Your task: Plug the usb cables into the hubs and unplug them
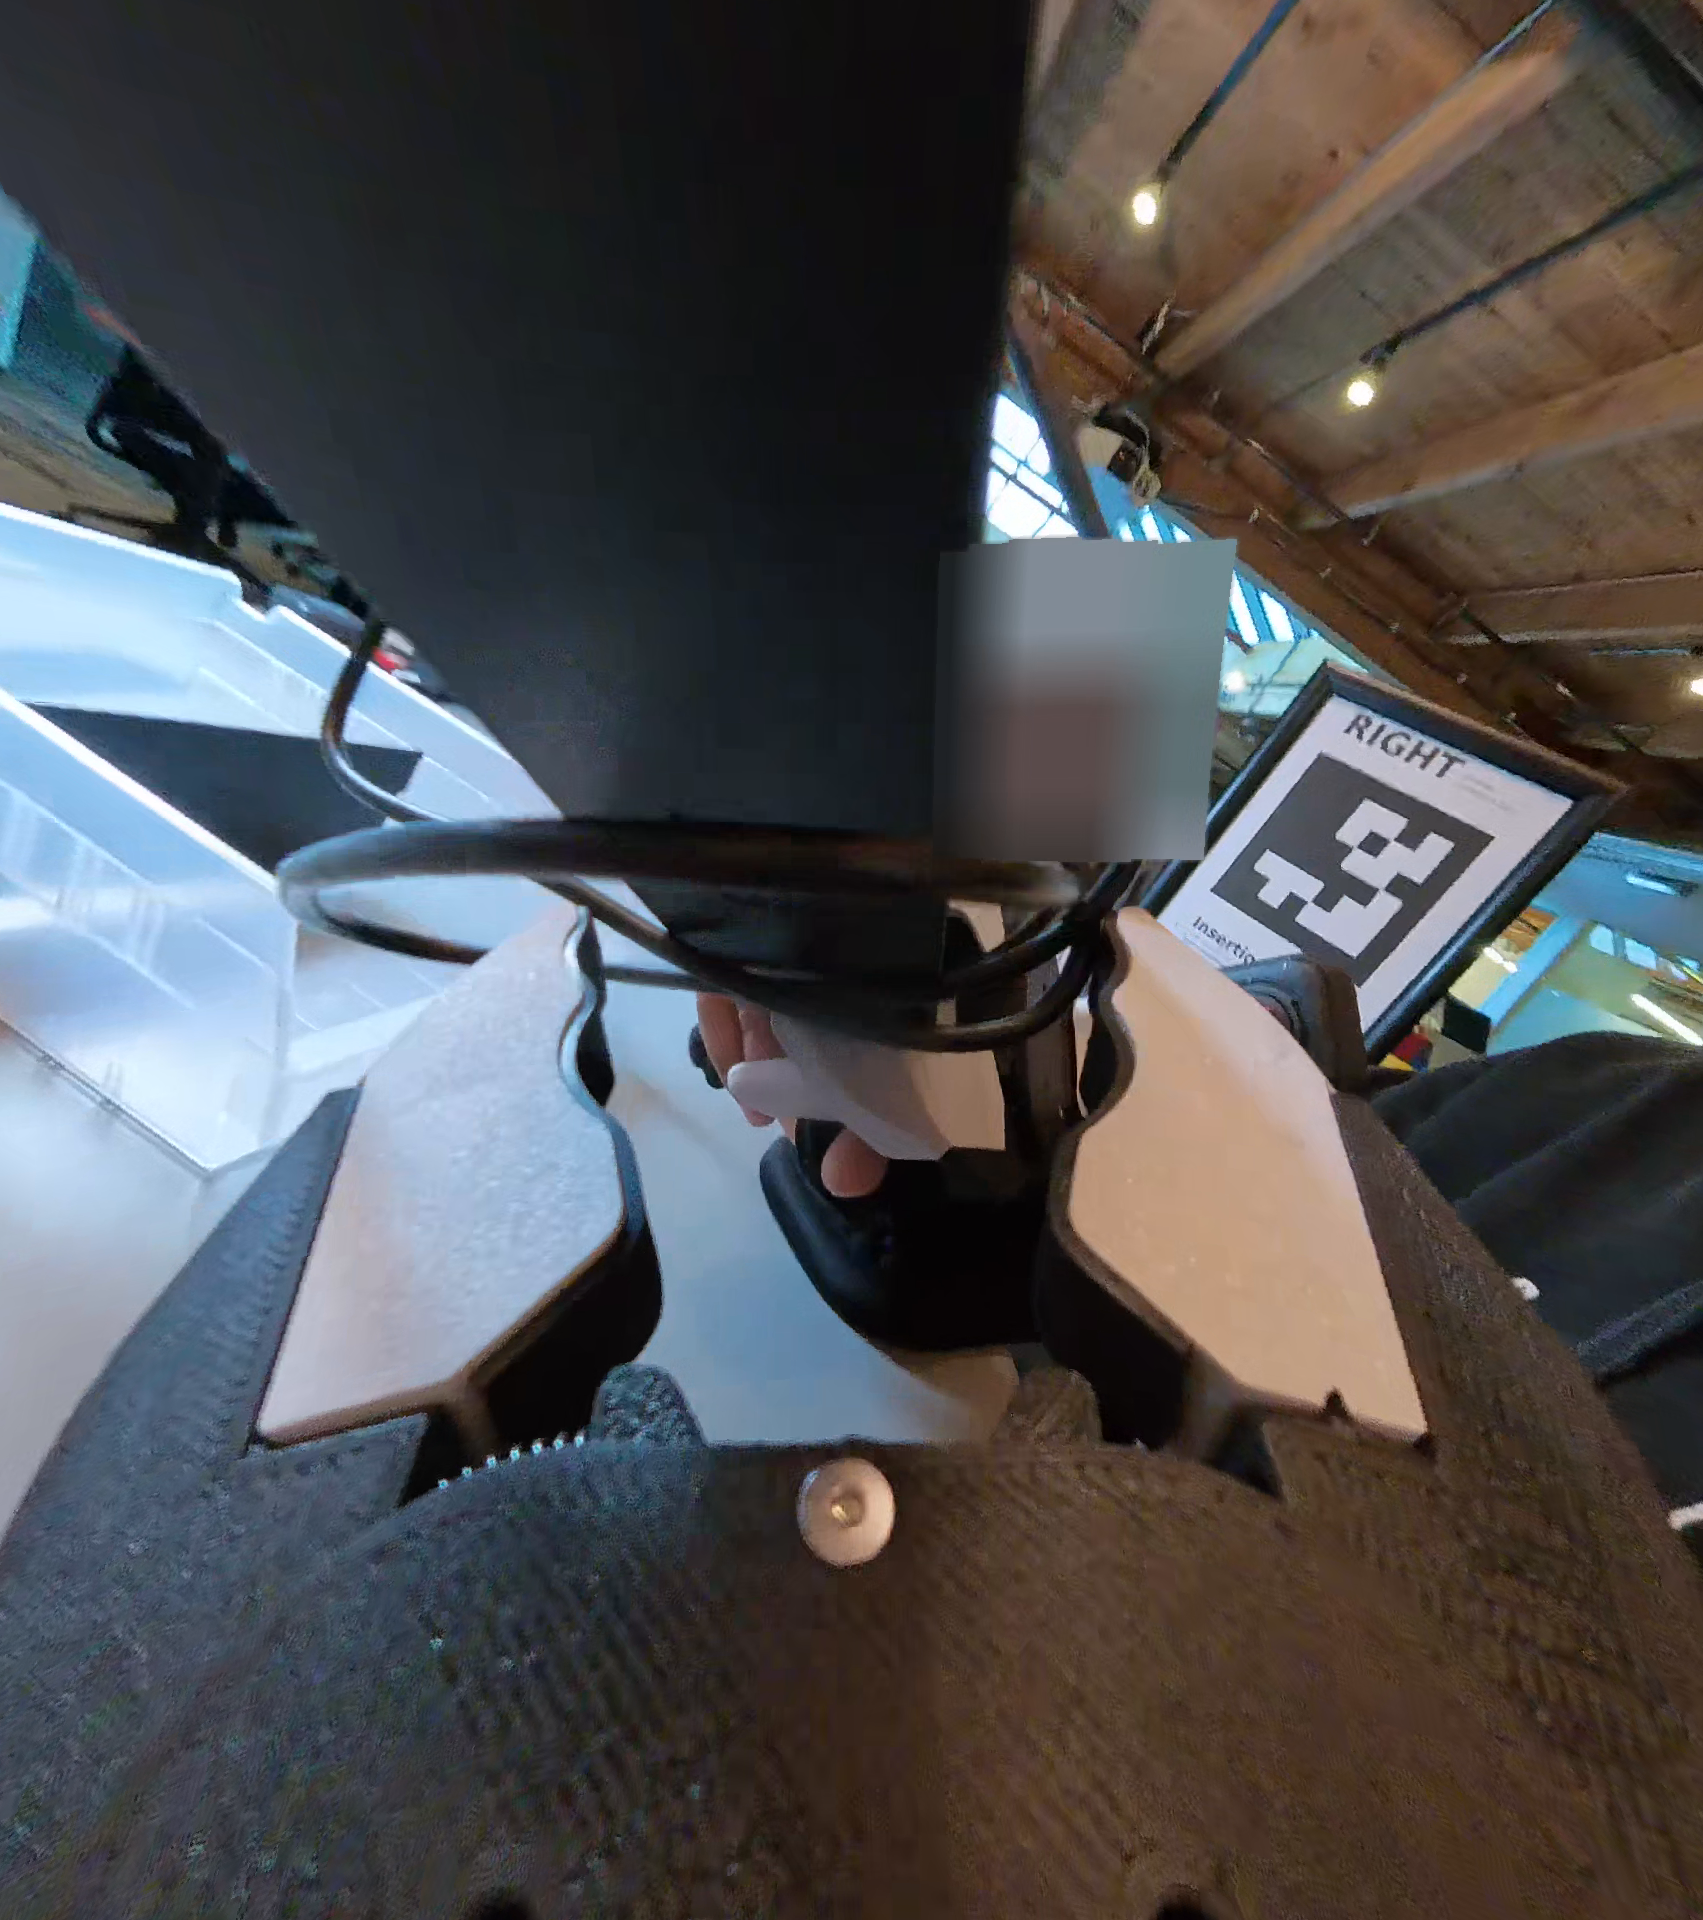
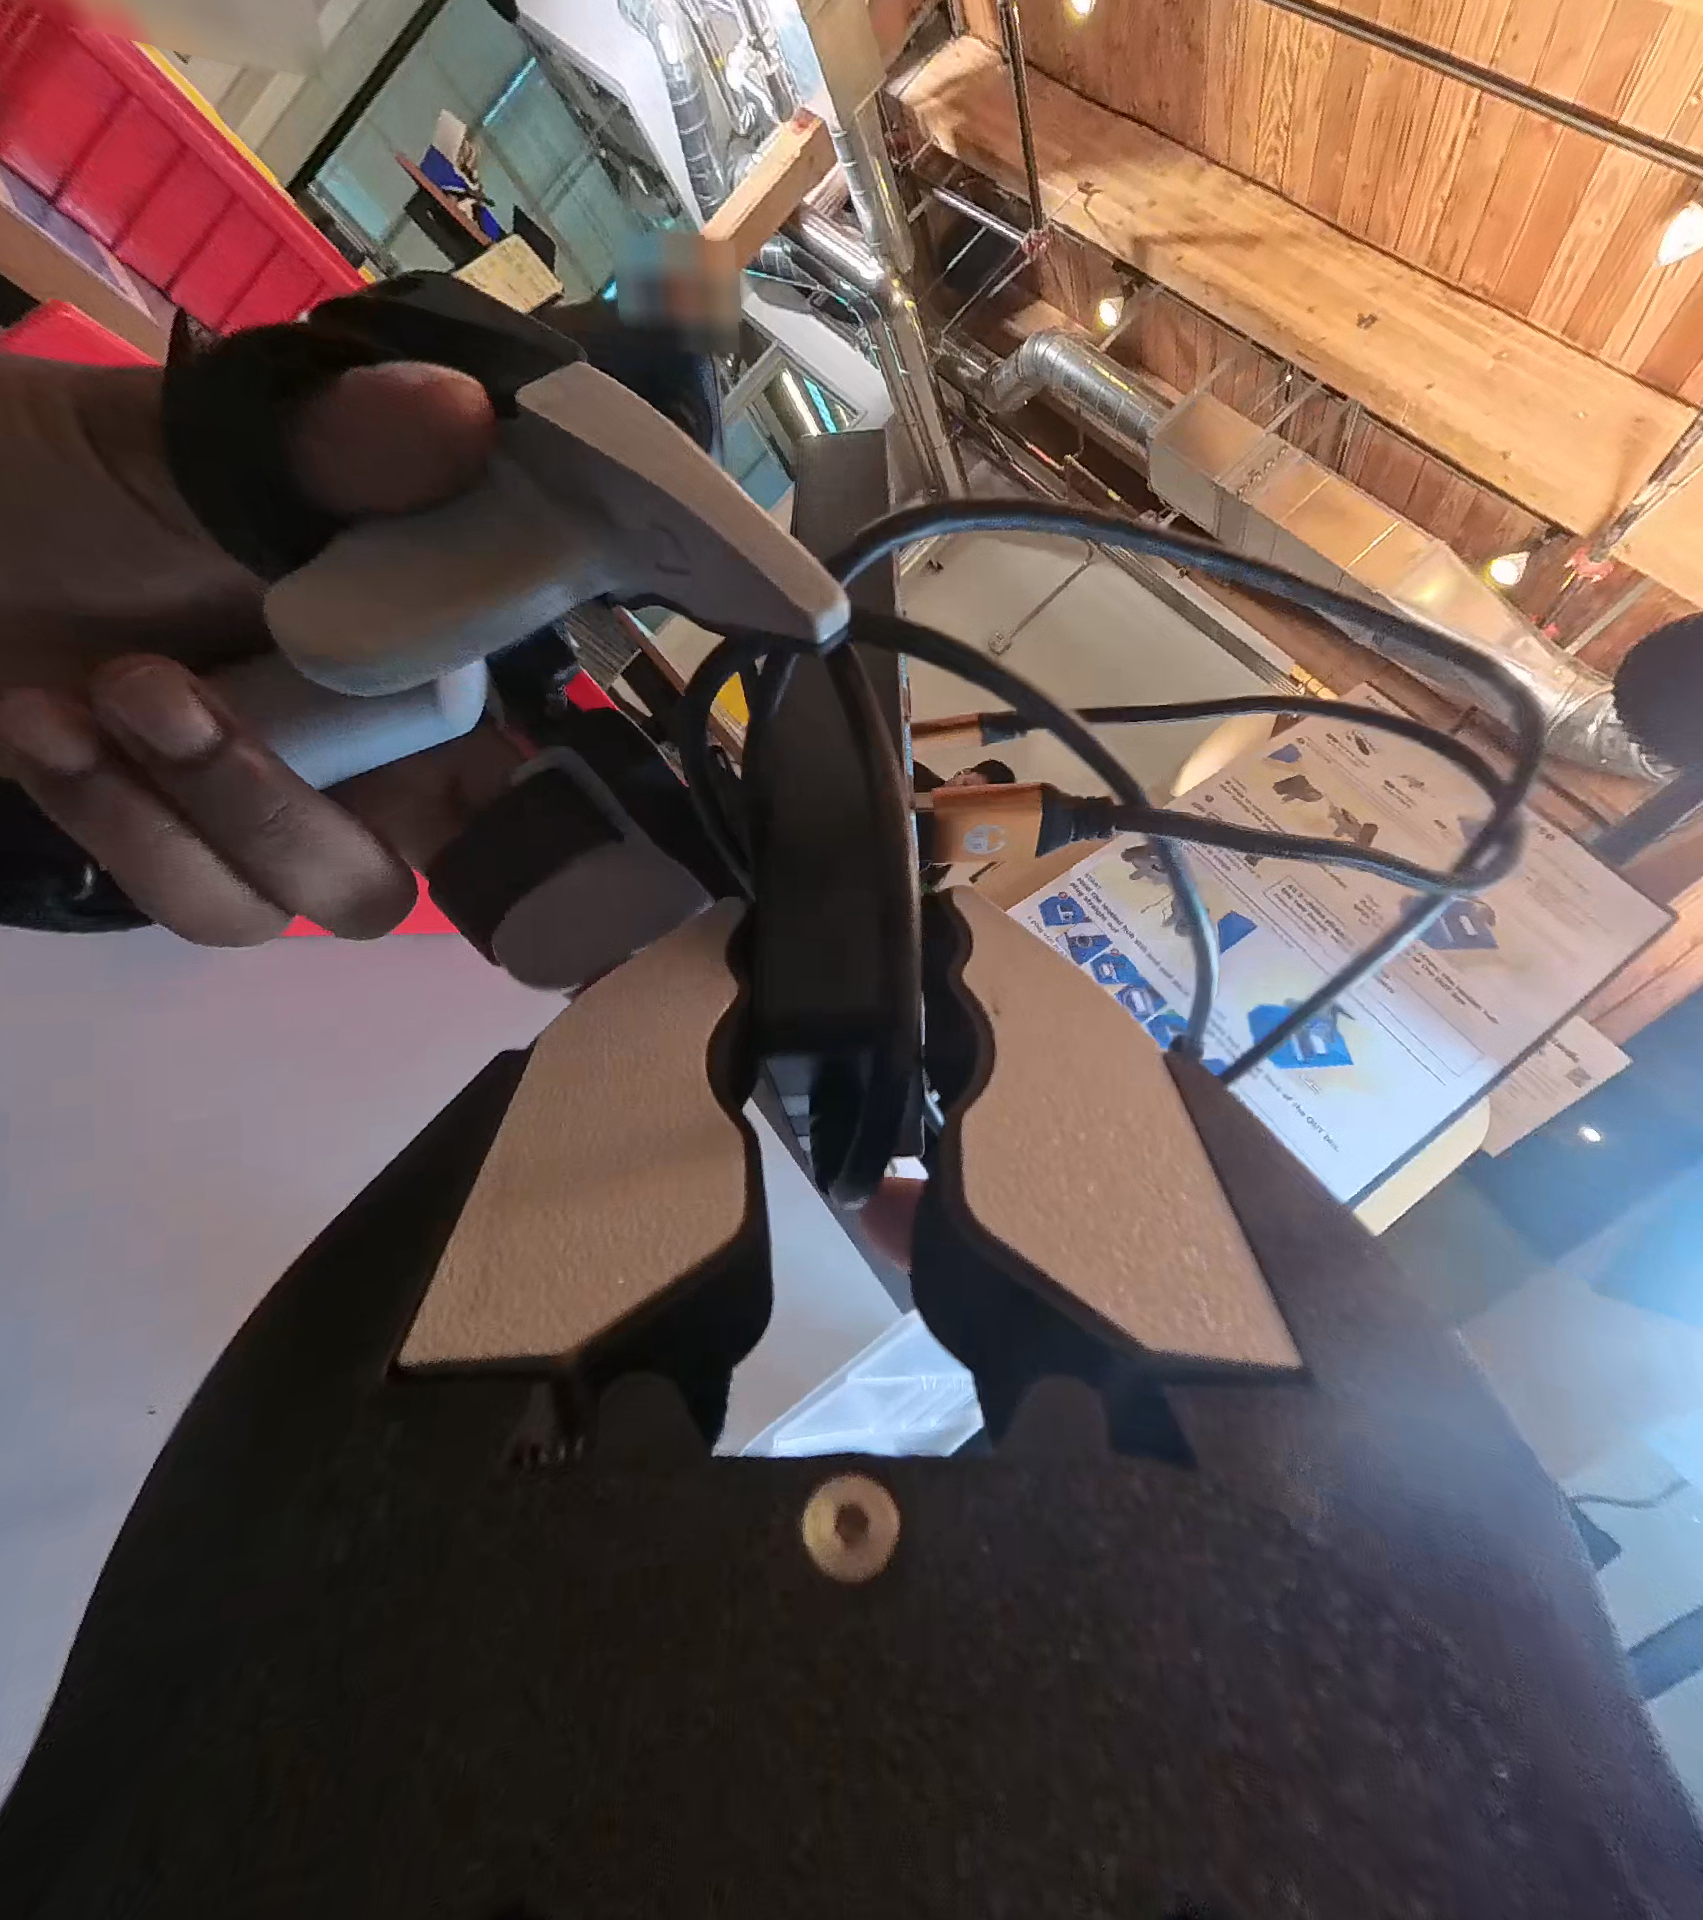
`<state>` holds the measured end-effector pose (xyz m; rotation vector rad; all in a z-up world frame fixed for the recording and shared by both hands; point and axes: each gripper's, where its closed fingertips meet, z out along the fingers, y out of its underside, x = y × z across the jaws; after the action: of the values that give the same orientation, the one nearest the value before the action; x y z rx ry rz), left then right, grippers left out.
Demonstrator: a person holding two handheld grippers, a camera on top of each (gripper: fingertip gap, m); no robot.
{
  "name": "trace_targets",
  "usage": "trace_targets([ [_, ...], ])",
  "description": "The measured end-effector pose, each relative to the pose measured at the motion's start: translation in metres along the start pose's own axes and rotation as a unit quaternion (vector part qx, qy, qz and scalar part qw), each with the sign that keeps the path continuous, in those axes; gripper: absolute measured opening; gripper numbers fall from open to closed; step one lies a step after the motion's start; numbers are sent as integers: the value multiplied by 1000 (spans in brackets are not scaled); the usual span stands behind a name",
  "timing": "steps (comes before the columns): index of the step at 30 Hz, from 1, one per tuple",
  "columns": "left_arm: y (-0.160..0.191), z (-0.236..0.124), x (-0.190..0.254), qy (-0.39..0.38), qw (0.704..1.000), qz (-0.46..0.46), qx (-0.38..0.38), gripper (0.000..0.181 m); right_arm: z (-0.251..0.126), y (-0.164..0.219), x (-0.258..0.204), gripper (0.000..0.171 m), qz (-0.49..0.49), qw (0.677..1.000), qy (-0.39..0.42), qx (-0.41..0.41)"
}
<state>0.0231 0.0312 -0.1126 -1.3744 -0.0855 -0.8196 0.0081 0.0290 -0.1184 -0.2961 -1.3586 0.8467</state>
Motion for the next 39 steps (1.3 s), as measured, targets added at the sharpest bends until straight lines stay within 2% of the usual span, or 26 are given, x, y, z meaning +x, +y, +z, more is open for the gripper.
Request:
trace_targets([
  [3, -10, -9, -3, -1, 999, -12, 43, 80, 2, -1, -6, 30, -15, 1000, -8, -5],
  [7, -10, -15, -8, -1, 998, -29, 47, 71, 4, 3, -13, 32, -21, 999, -23, -19],
  [10, -8, -17, -12, -17, 999, -10, 25, 67, 3, 7, -19, 35, -13, 998, -50, -23],
  [16, -22, -43, -33, -87, 995, 35, -15, 65, -11, 11, -29, 40, 63, 983, -170, -38],
  [19, -21, -54, -44, -117, 992, 28, -35, 64, -9, 21, -14, 32, 29, 984, -157, -73],
  [21, -21, -57, -47, -128, 990, 32, -40, 64, -16, 37, -19, 28, -7, 965, -223, -137],
  [24, -27, -60, -44, -124, 991, 26, -31, 63, -58, 80, -19, 24, 20, 888, -347, -300],
  [26, -30, -61, -42, -133, 990, 36, -34, 63, -76, 99, 7, 23, 33, 874, -333, -353],
  [28, -30, -60, -40, -140, 989, 39, -37, 62, -81, 92, 34, 23, 59, 889, -299, -343],
  [31, -31, -61, -41, -146, 988, 39, -32, 31, -66, 38, 53, 22, 95, 931, -260, -240],
  [32, -30, -62, -42, -150, 987, 44, -29, 10, -59, 17, 47, 21, 118, 934, -265, -207],
  [34, -22, -60, -48, -177, 981, 54, -60, 10, -48, -4, 22, 20, 119, 929, -294, -188],
  [36, -15, -56, -46, -178, 978, 69, -81, 9, -40, -7, -1, 20, 88, 926, -317, -185],
  [39, -11, -52, -43, -179, 976, 81, -96, 8, -29, -4, -18, 20, 97, 918, -337, -186],
])
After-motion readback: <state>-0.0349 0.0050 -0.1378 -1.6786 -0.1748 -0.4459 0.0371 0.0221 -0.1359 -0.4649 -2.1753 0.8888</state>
